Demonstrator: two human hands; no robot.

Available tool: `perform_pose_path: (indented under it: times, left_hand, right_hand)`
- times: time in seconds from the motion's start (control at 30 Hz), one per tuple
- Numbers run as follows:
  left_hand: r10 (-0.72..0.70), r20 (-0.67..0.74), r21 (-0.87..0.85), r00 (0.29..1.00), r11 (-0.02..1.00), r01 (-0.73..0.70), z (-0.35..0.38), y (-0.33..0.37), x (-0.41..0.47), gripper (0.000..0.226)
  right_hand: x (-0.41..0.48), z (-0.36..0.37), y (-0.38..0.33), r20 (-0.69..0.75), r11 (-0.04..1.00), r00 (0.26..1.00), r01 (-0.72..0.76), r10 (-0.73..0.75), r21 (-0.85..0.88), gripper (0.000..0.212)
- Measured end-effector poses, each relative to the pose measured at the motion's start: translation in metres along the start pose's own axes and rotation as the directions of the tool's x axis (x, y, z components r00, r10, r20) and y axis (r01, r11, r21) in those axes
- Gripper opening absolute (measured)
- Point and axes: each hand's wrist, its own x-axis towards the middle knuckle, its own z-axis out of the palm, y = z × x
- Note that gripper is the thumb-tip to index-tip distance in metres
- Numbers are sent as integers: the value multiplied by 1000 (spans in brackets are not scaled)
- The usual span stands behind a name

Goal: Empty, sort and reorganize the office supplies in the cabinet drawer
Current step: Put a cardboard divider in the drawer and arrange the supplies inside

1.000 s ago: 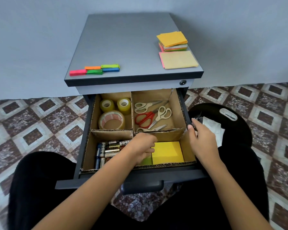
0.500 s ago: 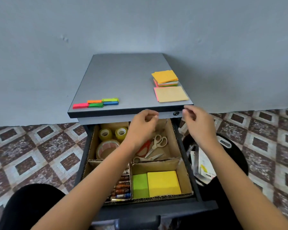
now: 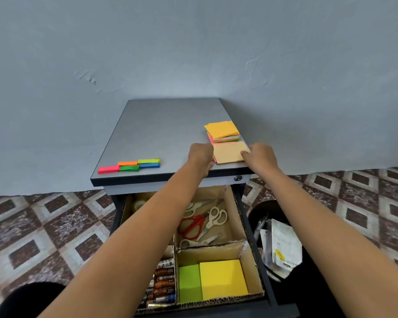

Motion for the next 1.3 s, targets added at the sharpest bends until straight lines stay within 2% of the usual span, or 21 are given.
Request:
perform_pose_path:
  times: [0.23,0.33,0.4,0.53,0.63,0.77,0.9,1.03,1.3]
  left_hand:
    - [-68,45,-104,997,992,73,1,4,-5,12]
    - [-96,44,-79,994,992,99,-3,4,-5,9]
    - [-113,53,-33,992,993,115,-4,3,-6,15]
    - [-118,65,-13,991,993,119,-5,0,-8,20]
    - [-90,106,-159,990,982,106,-13,-7,-17,21]
    - [-77,216,-282,973,950,138,-37,-26,-42,12]
    - [-89,250,-220,964,965,146,-66,-56,-71,15]
    - [-123,183,-151,975,977,152,-92,-89,-94,13]
    - [-178,22,39,984,983,177,-135,-147,-119,14]
  right_hand:
    - [5,-1,-2,14,998,999,-53,53,36,25]
    - [6,-2,1,64,978,988,-149,141,147,26]
    - [5,-3,4,74,946,981,-191,177,263,24]
    - [-1,-4,5,111,832,967,-252,227,493,26]
    - [-21,-6,5,169,699,960,-279,223,658,21]
    - [-62,-11,5,219,586,954,-298,204,753,10]
    - [-105,-10,9,269,562,947,-322,177,762,11]
    - [-144,0,14,345,627,930,-344,125,699,6]
    - [-189,39,36,614,768,784,-451,96,456,16]
